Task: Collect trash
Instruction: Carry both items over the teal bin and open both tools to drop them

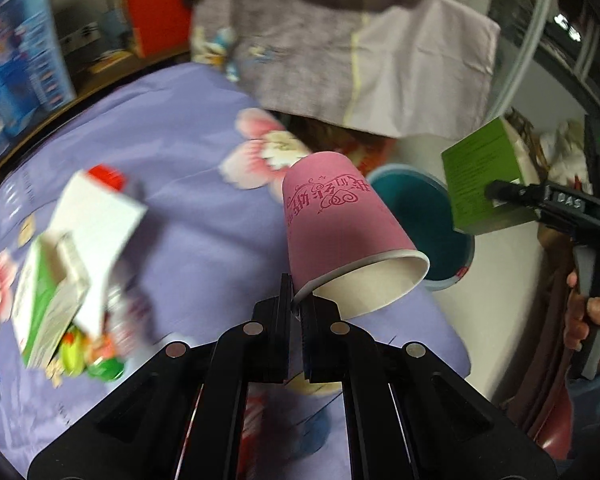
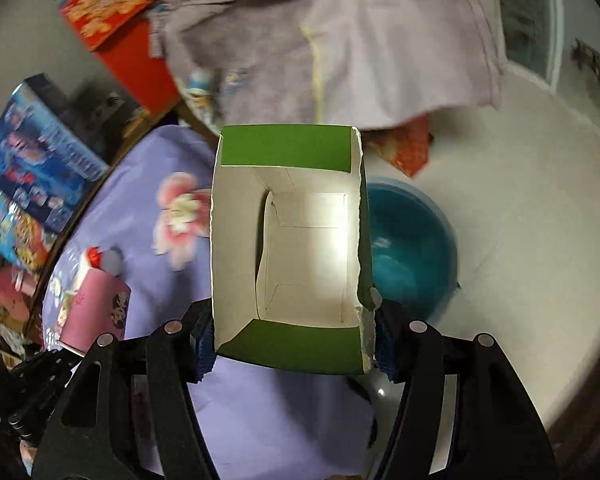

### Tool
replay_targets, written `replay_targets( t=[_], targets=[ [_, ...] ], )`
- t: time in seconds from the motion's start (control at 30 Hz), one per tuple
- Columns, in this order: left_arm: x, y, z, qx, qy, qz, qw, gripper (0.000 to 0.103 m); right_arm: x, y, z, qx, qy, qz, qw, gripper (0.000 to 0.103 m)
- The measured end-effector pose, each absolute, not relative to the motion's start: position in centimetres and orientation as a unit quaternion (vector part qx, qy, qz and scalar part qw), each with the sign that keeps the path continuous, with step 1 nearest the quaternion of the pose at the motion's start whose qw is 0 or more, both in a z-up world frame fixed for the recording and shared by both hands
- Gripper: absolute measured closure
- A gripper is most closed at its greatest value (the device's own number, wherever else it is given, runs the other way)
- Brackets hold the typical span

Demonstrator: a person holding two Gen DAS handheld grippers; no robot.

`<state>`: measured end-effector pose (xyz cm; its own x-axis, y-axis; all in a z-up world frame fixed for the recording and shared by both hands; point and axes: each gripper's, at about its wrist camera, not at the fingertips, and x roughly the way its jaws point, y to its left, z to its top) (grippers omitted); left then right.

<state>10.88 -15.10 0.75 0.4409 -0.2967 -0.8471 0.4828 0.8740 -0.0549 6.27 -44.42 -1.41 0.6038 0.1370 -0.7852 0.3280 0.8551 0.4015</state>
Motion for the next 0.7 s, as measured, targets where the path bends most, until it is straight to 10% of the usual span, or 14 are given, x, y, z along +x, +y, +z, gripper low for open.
replay_targets(
  t=[0.7],
  targets=[
    [13.3, -27.2, -4.6, 0.172, 0.524, -0.265, 0.791, 0.098, 7.8, -51.2, -9.3, 0.347, 0.480, -0.069, 0.803, 0.026]
  ],
)
